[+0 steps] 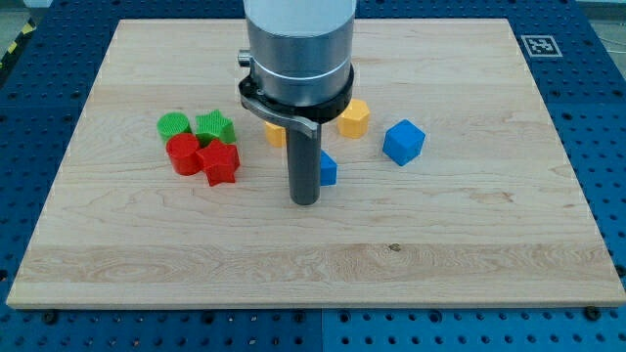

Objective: Move the blue triangle parallel above the green star

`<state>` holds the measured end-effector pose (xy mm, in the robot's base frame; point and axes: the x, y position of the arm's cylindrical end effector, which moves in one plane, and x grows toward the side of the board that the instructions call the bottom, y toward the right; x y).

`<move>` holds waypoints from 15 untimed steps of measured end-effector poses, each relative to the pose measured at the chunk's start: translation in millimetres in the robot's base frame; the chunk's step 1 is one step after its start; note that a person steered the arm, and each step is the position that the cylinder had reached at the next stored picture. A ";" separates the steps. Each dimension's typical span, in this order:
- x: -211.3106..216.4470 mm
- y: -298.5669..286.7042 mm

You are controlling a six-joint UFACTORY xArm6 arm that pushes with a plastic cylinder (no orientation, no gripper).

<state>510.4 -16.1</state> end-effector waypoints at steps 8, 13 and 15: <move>-47.9 55.8; -106.2 36.0; -135.2 -13.6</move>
<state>375.1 -29.7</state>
